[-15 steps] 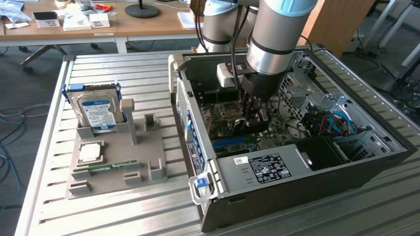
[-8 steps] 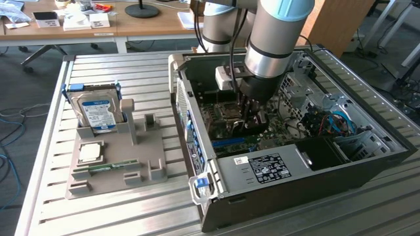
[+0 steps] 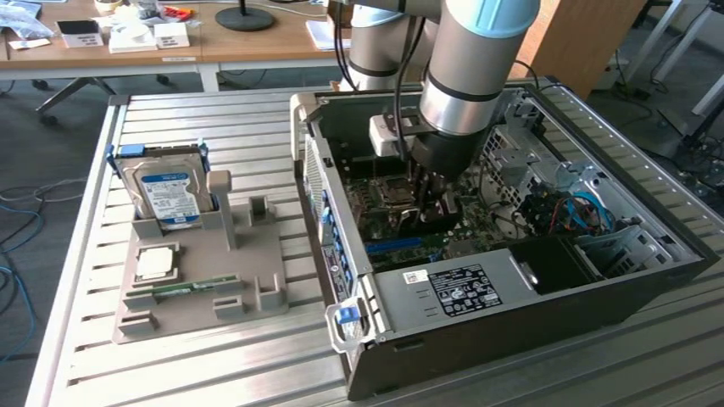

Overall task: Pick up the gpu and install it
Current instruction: 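Insert the gpu into the slot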

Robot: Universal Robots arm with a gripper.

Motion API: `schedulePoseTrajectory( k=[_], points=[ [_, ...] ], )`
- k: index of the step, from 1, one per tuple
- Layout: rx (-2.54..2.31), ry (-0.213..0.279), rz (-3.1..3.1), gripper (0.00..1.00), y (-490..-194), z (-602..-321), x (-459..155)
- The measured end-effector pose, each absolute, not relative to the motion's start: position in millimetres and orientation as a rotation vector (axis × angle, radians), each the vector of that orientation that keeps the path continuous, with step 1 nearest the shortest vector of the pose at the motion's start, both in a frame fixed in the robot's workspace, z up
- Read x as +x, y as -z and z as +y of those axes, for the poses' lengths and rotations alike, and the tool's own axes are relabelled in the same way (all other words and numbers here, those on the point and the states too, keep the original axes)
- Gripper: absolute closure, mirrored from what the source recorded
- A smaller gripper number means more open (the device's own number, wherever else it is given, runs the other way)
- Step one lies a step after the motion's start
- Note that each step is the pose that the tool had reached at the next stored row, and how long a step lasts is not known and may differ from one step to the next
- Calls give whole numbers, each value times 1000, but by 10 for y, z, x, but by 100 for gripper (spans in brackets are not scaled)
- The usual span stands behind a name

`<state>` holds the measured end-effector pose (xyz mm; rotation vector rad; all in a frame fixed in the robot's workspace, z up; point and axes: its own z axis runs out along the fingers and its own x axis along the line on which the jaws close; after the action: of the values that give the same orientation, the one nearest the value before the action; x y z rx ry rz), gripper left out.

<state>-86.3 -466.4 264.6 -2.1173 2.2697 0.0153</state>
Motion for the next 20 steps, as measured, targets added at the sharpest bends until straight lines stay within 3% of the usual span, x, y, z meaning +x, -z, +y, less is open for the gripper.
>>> schedulePoseTrajectory(
  k=[20],
  points=[
    [-2117,-15,2269,73,-2621,-4671,-885]
  ],
)
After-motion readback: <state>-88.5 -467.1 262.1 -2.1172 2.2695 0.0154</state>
